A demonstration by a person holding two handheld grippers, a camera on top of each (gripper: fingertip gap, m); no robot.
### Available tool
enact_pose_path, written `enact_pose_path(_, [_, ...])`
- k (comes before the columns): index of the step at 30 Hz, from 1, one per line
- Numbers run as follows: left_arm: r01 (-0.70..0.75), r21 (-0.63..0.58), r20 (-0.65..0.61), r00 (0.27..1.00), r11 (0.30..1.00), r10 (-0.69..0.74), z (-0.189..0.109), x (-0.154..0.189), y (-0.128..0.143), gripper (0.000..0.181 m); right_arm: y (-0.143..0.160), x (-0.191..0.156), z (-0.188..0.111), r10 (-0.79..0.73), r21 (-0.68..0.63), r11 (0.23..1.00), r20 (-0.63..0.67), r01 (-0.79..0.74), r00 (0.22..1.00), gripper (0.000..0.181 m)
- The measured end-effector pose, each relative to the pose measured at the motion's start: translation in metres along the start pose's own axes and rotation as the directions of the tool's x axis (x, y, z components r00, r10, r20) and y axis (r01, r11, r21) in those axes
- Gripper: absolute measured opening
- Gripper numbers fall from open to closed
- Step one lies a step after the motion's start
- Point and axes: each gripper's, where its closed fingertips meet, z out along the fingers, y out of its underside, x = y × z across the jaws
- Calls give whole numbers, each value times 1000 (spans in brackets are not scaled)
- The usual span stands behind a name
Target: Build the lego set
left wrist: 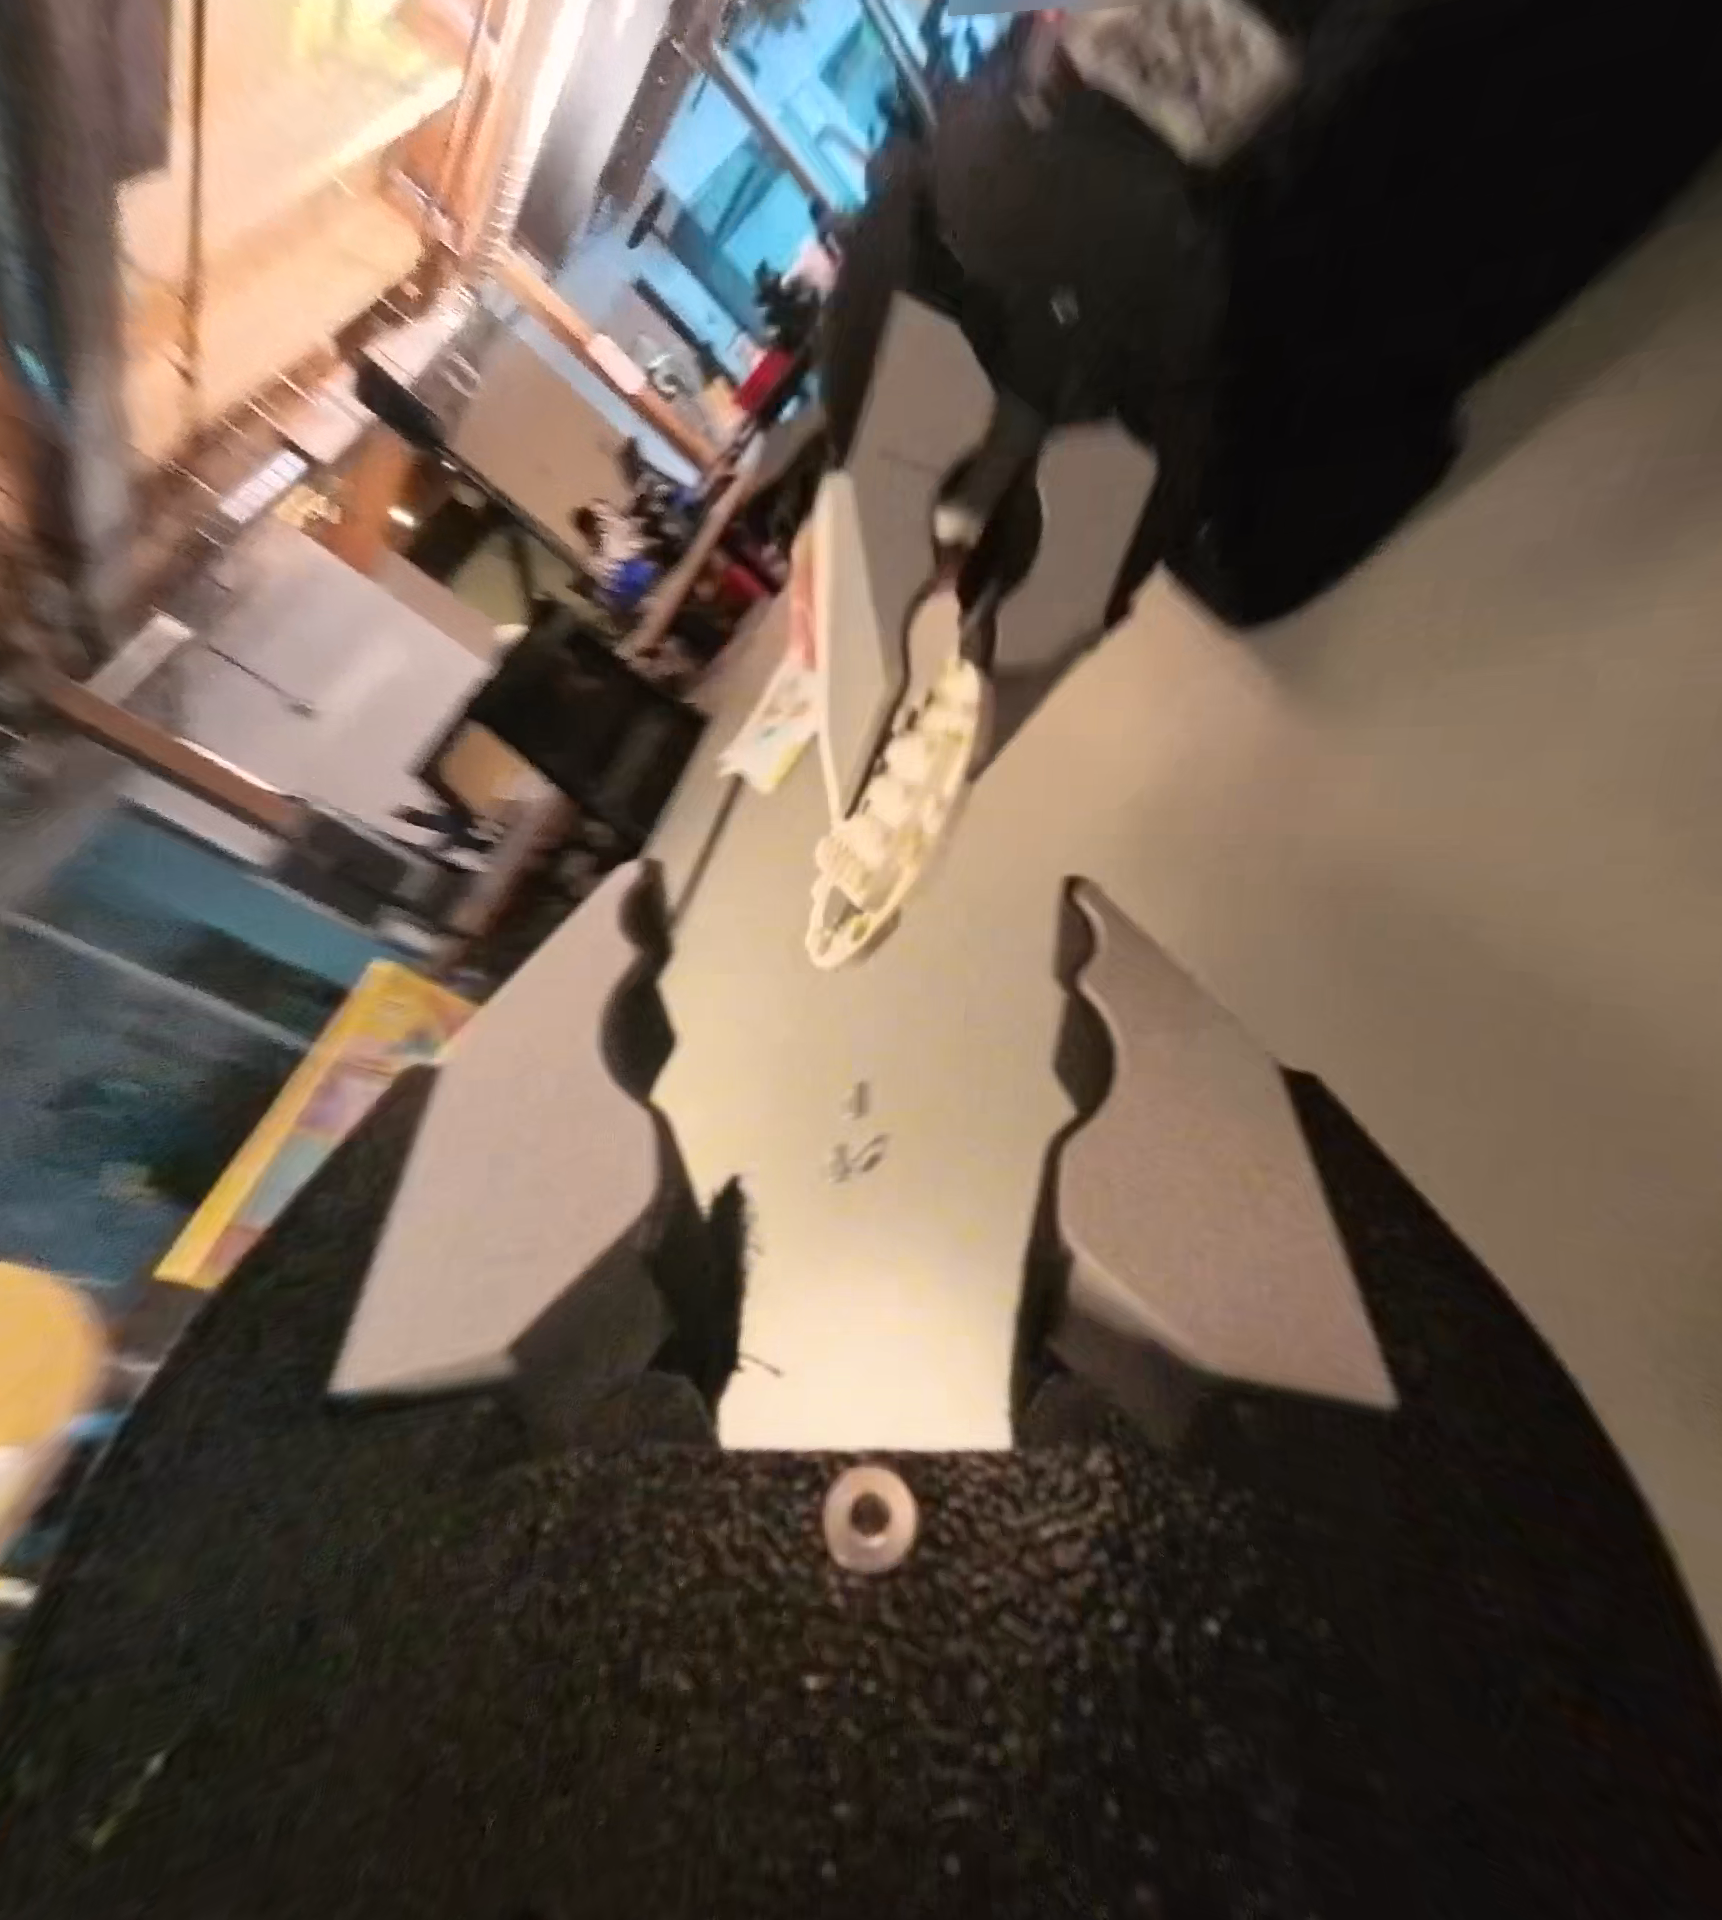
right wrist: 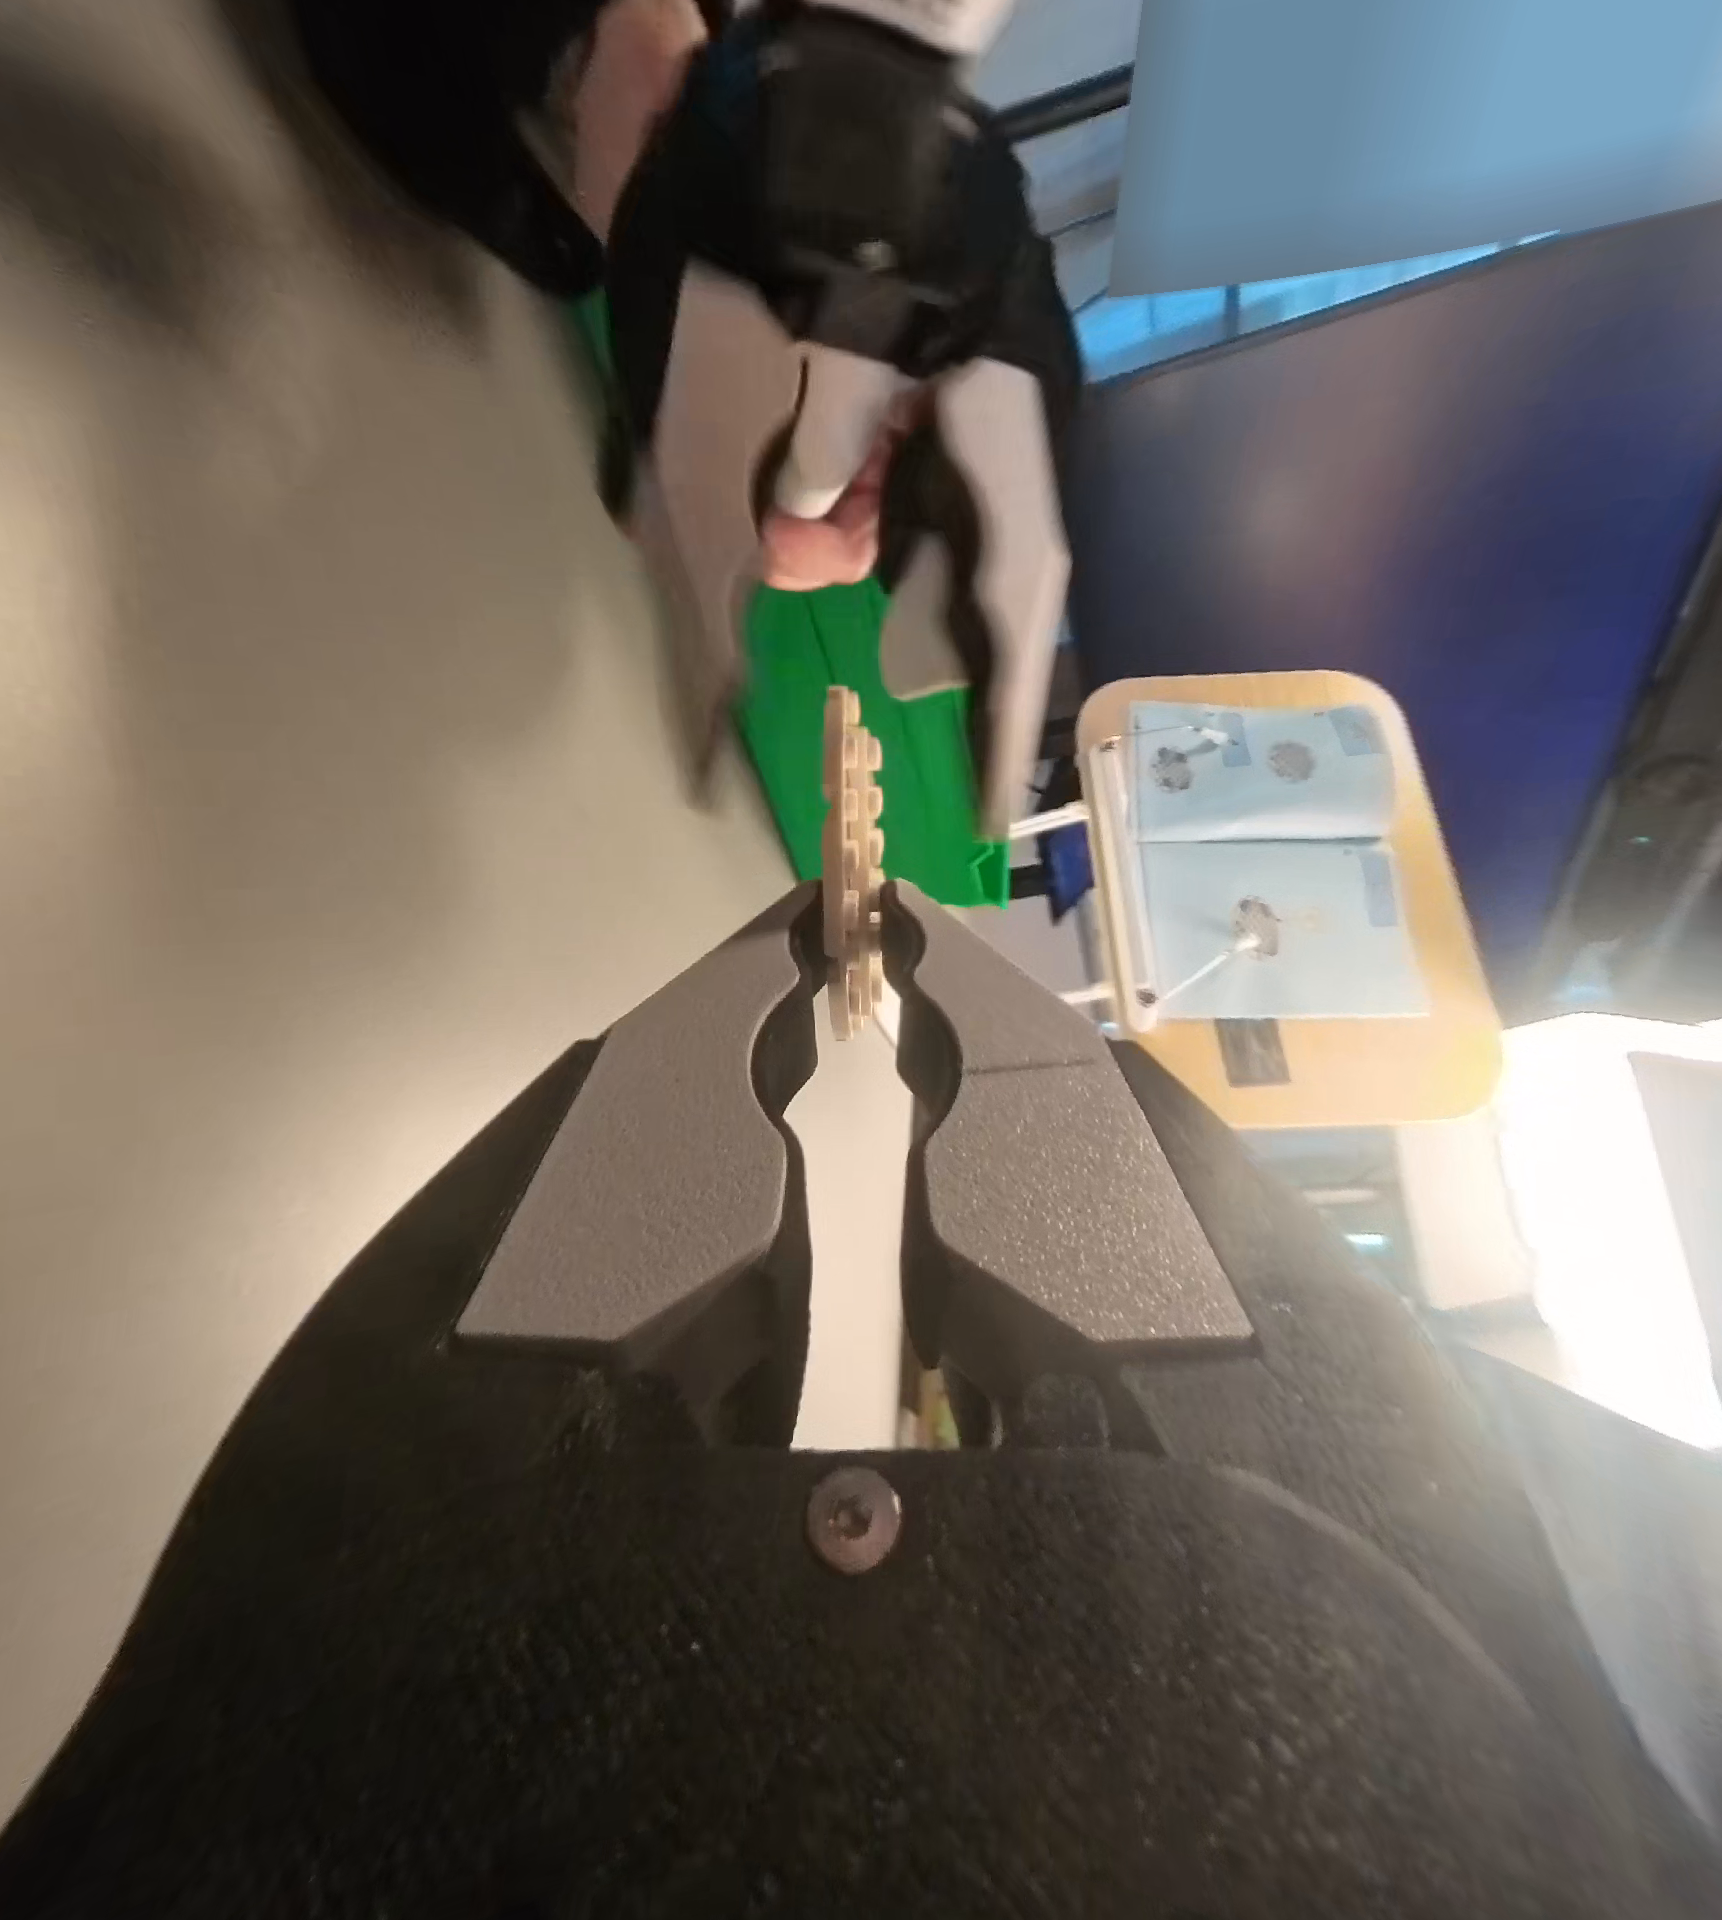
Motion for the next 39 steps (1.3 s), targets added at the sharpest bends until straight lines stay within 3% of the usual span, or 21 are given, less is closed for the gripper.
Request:
enact_pose_path(2, [144,38,-38,989,989,-142,-3,-5,-3,84,2,-3,1,-16,3,1000,-18,16,1000,7])
enact_pose_path(3, [151,46,-37,988,987,-150,-5,-7,-3,84,3,-4,2,-18,7,1000,-23,18,1000,7])
enact_pose_path(8, [-155,31,21,988,987,154,-7,1,1,45,1,-9,4,43,55,998,-10,-42,999,7])
enact_pose_path(12, [-268,56,32,963,962,266,-6,11,-4,8,1,-12,5,80,71,994,8,-81,997,7])
enact_pose_path(17, [-283,-8,29,959,959,283,-2,9,5,5,7,-14,6,146,72,986,30,-148,989,7])
enact_pose_path(20, [-313,-146,-2,949,938,316,5,9,32,6,38,-20,3,212,-17,977,59,-211,975,26])
enact_pose_path(26, [-440,-312,-134,898,842,419,10,22,68,6,96,16,-18,437,1,894,-227,-448,871,32])
enact_pose_path(30, [-509,-353,-171,860,786,480,12,26,79,6,108,28,-20,489,13,859,-321,-512,811,31])
enact_pose_path(33, [-515,-357,-205,857,779,473,11,30,83,9,110,19,-13,446,-47,876,-300,-480,843,30])
enact_pose_path(36, [-466,-365,-265,882,806,390,9,39,86,14,110,1,-2,446,-115,874,-191,-471,874,30])
enact_pose_path(39, [-385,-378,-292,913,842,286,7,44,83,19,110,-19,11,575,-166,804,-32,-571,818,29])
